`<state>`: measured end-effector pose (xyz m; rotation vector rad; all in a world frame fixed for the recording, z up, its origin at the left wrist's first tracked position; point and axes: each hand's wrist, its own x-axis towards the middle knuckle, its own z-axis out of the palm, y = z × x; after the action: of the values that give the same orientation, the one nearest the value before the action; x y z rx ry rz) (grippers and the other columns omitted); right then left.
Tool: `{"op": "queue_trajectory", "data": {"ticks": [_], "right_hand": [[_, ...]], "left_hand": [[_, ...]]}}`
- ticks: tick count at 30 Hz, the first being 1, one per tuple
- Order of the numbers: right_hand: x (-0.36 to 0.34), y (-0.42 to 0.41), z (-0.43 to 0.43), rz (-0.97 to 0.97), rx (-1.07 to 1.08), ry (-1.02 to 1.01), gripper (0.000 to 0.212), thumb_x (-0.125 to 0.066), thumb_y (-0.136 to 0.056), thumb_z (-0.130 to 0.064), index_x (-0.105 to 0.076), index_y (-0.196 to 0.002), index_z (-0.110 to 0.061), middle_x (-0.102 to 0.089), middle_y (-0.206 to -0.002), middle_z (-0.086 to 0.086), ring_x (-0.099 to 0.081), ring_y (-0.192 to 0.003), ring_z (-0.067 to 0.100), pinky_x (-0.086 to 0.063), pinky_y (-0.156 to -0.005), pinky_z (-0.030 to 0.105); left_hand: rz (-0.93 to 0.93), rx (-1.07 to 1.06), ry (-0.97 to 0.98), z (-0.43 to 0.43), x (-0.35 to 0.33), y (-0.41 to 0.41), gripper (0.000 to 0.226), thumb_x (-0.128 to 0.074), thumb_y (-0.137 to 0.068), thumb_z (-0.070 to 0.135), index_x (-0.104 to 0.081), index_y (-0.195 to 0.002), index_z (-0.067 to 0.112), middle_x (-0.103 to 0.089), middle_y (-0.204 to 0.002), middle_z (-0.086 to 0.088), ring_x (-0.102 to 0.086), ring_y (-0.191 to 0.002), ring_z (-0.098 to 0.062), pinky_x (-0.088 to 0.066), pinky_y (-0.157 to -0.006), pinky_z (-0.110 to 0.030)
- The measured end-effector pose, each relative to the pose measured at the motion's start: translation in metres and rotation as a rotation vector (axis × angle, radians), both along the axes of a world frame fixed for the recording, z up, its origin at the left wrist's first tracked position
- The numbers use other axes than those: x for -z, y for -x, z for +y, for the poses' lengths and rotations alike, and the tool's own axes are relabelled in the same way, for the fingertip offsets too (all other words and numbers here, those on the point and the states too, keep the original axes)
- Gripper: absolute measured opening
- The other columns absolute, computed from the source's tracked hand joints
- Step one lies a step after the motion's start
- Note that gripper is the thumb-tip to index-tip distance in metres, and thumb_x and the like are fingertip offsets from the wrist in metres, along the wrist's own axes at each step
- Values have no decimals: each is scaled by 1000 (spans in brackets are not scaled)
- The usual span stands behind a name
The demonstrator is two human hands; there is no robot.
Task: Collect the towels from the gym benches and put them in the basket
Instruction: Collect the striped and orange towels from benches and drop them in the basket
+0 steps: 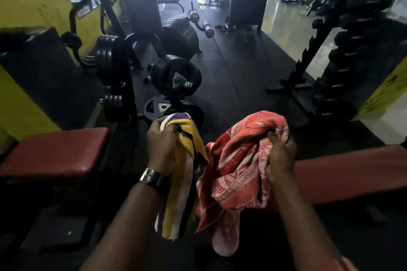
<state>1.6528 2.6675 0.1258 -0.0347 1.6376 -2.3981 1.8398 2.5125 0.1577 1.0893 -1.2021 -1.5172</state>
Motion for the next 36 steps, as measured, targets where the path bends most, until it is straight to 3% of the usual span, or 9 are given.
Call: {"op": "queue_trajectory", "data": {"ticks": [4,8,10,16,20,24,27,30,36], "right_hand": [[5,60,-78,-24,-33,32,21,-62,-81,3,-70,-90,-15,-70,-91,4,-66,-87,22,-54,-82,37],[-1,144,-164,-56,-87,-1,16,-63,-80,-2,-72,-82,-16,-72,-88,5,-67,-89,27,-54,-88,48],[-5,177,-198,-36,-99,-26,17,-63,-78,-5,-74,-79,-18,-73,-83,1,-69,-84,23,-56,-83,43],[-4,264,-276,-6,-82,-108,17,-64,-84,-4,-72,-94,-16,-73,-99,9,-70,-94,26,-56,-81,37],[-6,339,-330,26,-32,-185,17,-65,-84,-9,-73,-95,-19,-74,-101,6,-71,-91,19,-57,-78,33],[-15,416,-385,44,25,-214,20,-66,-86,-12,-71,-105,-14,-72,-106,6,-70,-92,18,-56,-83,34],[-27,468,-422,124,39,-246,22,-65,-88,-10,-68,-111,-10,-69,-91,-4,-64,-78,3,-50,-64,12],[-40,524,-457,146,20,-240,24,-64,-90,-14,-67,-114,-13,-67,-92,-8,-64,-85,8,-48,-64,13],[-37,632,-518,31,-82,-231,30,-61,-93,-23,-65,-120,-10,-69,-114,13,-67,-104,32,-52,-94,51]], "left_hand": [[44,127,51,-75,-3,71,25,-69,-71,16,-70,-95,25,-74,-92,0,-71,-83,-14,-56,-70,-28],[14,247,66,-167,-8,158,43,-78,-69,9,-71,-110,21,-76,-103,-6,-72,-96,-22,-59,-81,-35],[4,318,74,-201,-5,193,52,-81,-66,8,-69,-115,22,-76,-105,-4,-71,-99,-22,-58,-82,-35],[-128,480,129,-280,8,288,73,-85,-53,17,-64,-122,30,-68,-119,-5,-68,-107,-22,-57,-91,-43],[-174,518,212,-340,14,367,54,-85,-60,18,-71,-111,30,-75,-107,-1,-71,-100,-23,-57,-88,-51],[-177,483,288,-406,9,452,41,-80,-61,23,-75,-100,34,-77,-95,9,-73,-90,-11,-60,-83,-46],[-154,472,305,-447,-3,512,38,-85,-65,27,-75,-101,30,-77,-94,7,-73,-90,-13,-59,-84,-47],[-126,453,305,-483,-19,575,40,-84,-65,36,-75,-103,26,-77,-96,5,-73,-93,-16,-58,-87,-47],[-91,389,274,-543,-25,692,34,-83,-67,33,-75,-99,25,-77,-94,4,-73,-91,-17,-58,-86,-49]]}}
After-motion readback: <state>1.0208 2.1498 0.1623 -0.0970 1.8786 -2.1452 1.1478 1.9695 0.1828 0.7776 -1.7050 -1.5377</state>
